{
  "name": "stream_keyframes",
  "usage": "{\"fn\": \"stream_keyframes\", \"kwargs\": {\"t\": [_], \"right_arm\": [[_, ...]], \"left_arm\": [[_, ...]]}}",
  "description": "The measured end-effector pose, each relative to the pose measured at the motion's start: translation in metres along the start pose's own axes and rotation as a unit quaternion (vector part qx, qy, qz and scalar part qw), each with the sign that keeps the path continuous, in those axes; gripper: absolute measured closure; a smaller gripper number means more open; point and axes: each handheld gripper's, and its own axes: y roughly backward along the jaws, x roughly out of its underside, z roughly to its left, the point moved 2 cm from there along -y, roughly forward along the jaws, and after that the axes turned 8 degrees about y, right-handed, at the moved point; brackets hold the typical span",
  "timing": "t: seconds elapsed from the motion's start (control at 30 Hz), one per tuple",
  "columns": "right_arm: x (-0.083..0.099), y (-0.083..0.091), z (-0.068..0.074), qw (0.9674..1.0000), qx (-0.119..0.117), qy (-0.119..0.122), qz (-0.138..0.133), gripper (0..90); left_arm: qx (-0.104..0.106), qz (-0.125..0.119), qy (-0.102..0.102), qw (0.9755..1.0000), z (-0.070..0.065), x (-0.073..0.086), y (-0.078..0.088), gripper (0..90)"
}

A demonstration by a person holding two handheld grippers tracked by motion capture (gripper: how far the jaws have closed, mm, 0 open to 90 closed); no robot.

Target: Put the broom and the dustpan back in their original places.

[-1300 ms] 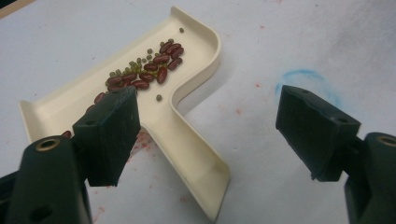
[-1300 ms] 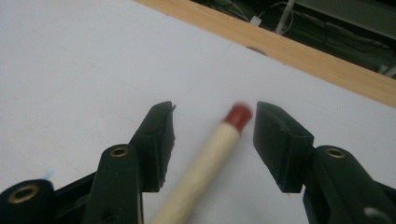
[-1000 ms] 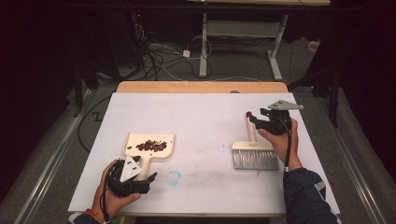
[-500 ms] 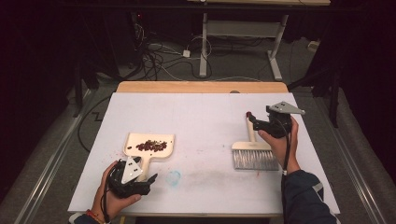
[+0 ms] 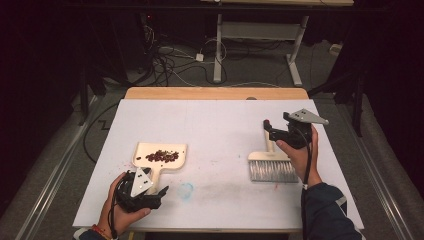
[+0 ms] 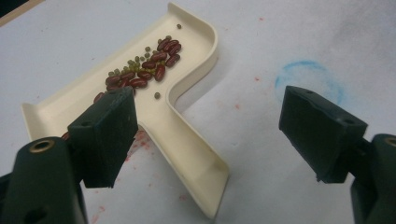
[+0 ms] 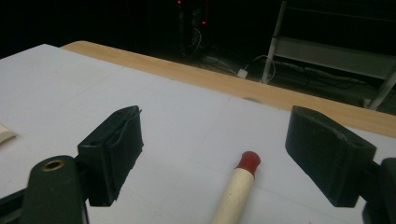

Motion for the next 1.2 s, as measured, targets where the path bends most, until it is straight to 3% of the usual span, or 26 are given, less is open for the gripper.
{"fn": "stream_keyframes", "kwargs": {"t": [0.57, 0.77, 1.2], "right_arm": [[-0.008, 0.016, 0.015, 0.9991, -0.022, 0.035, -0.006, 21.6], [-0.009, 0.022, 0.021, 0.998, -0.019, 0.06, 0.0, 22.1], [-0.01, 0.035, 0.027, 0.9973, -0.024, 0.07, -0.005, 22.6]], "left_arm": [[0.004, 0.002, -0.012, 0.9999, -0.001, 0.0, 0.0, 19.4], [0.002, 0.003, -0.012, 0.9999, -0.001, 0.0, 0.0, 19.4], [0.004, 0.004, -0.015, 0.9999, -0.002, 0.001, 0.0, 19.4]]}}
